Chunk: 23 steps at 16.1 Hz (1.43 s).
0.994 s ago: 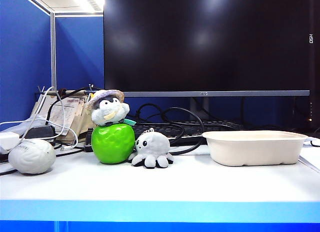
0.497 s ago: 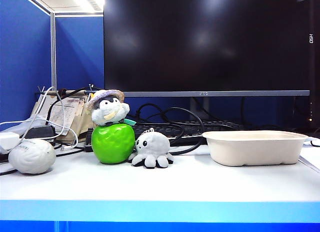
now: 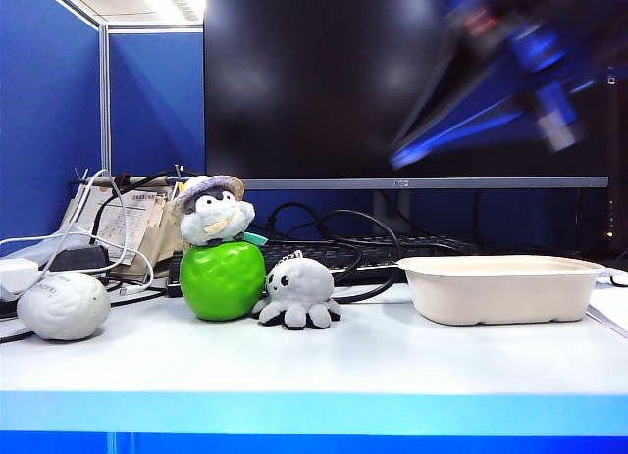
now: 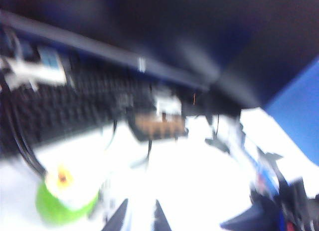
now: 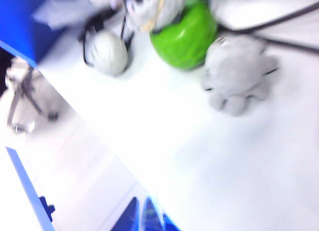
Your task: Identity fluffy octopus among items on the table, put them into the paper lunch box.
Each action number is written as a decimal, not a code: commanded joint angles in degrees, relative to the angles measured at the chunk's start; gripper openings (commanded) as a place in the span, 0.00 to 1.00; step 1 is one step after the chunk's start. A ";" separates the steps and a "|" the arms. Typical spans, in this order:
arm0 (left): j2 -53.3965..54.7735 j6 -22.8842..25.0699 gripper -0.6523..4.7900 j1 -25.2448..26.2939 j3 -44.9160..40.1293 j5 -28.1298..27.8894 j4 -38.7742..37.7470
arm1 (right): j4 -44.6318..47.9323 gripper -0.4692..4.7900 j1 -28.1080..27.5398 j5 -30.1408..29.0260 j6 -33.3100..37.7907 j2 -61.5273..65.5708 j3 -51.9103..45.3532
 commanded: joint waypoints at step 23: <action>8.50 11.61 0.23 -1.29 0.35 -0.35 -12.79 | -0.11 0.63 0.07 1.03 -6.51 26.03 20.35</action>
